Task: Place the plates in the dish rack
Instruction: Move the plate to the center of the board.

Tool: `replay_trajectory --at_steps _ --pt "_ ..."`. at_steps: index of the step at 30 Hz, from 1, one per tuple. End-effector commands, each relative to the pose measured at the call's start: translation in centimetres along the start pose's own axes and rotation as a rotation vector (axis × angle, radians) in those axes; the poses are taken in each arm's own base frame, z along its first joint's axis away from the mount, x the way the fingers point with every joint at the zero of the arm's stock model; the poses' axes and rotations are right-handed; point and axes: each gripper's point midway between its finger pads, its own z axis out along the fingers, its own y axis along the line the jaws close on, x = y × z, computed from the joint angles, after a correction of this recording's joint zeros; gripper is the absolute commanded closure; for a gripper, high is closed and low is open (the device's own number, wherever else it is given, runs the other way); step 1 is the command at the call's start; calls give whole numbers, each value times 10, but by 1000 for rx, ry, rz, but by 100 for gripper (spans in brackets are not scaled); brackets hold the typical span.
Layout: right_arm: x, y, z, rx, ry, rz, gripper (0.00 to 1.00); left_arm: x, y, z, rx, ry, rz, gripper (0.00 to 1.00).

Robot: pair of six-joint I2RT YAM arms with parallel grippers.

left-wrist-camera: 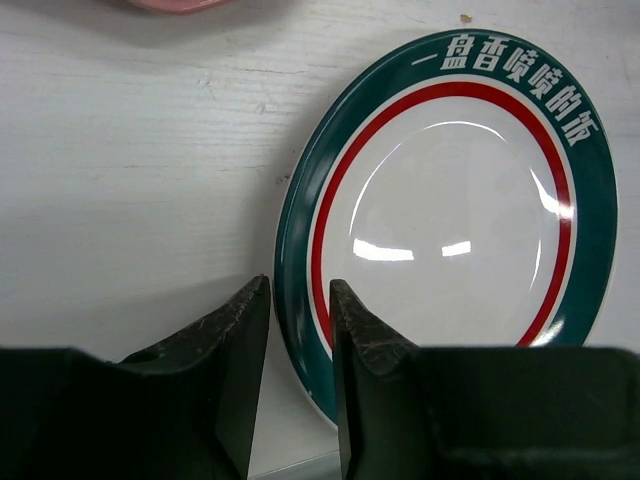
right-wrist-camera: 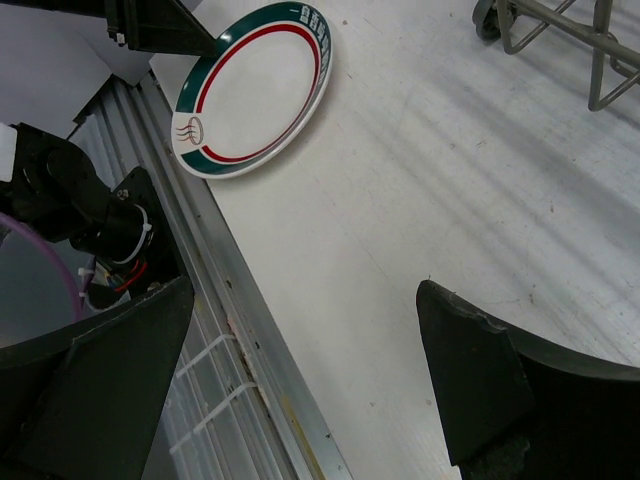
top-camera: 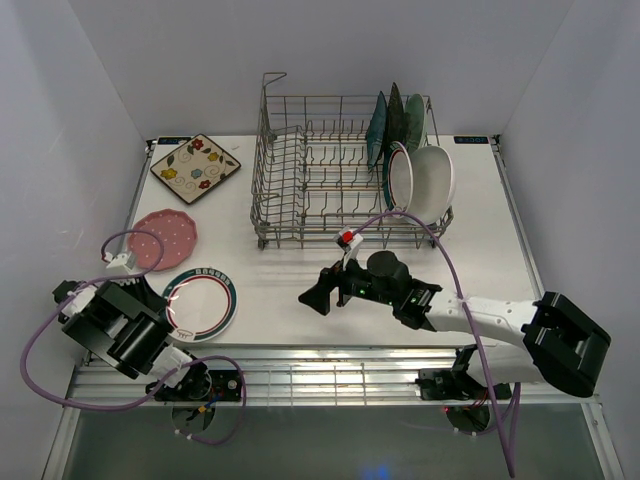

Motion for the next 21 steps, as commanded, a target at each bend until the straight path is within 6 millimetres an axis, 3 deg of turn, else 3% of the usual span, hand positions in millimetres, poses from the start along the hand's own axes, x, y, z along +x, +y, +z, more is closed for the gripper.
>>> replay_trajectory --at_steps 1,10,14,21 --pt "-18 14 7 -55 -54 3 2 -18 -12 -4 33 -56 48 59" --pt "-6 15 23 -99 -39 52 1 -30 -23 -8 108 -68 34 65" --pt "0 14 31 -115 -50 104 0 -28 -29 -4 120 -54 54 63" --pt "0 21 49 -120 -59 157 4 -35 -17 -6 47 -61 59 61"
